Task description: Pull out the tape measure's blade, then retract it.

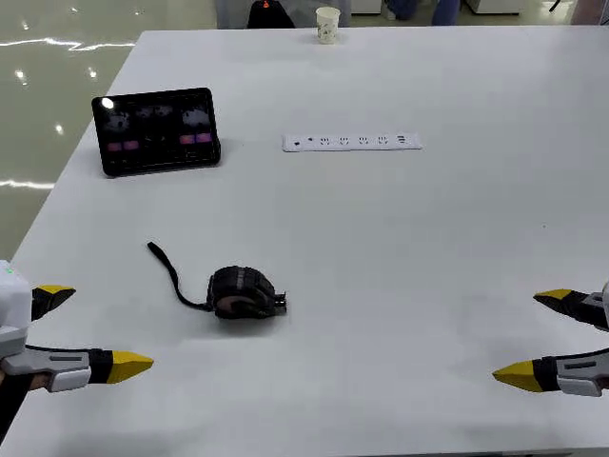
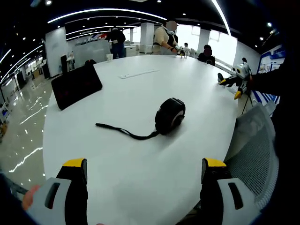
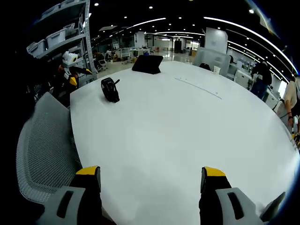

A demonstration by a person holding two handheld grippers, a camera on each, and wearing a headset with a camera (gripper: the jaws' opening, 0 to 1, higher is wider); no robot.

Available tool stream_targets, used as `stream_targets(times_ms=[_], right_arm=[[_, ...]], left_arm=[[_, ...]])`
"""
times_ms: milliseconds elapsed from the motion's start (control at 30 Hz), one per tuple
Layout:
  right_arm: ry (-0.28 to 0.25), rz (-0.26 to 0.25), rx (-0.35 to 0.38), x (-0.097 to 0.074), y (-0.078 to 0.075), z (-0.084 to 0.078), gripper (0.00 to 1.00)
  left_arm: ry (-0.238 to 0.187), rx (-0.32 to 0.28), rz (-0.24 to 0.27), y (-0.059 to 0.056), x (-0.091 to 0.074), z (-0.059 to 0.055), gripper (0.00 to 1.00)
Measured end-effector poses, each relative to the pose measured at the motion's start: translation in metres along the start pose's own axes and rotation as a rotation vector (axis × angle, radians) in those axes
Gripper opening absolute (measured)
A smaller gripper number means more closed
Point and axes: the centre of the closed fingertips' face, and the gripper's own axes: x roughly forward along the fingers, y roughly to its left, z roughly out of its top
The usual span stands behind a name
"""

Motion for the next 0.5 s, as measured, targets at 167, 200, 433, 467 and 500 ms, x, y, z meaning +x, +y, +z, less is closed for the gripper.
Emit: stream_targets(times_ms=[167,200,433,467,500], right_arm=[[-0.001,-0.015,0.004,-0.006,-0.005,-0.011,0.96],[-0.002,-0.019,0.011,-0.008,-0.007,-0.013,0.99],[-0.016,-0.044,0.029,-0.018,-0.013,-0.017,0.99],[-0.014,-0.048,0.032,-0.019,-0.013,-0.017,0.99],[-0.013,-0.049,0.032,-0.019,-0.013,-0.017,0.99]], left_arm=[[-0.004,-0.006,-0.003,0.001,-0.003,0.000,0.99],[-0.008,-0.006,-0.002,0.001,-0.003,0.001,0.99],[-0.023,-0.005,-0.006,0.002,-0.005,0.002,0.99],[-0.022,-0.003,-0.008,0.002,-0.006,0.001,0.99],[-0.021,-0.004,-0.009,0.002,-0.006,0.001,0.99]])
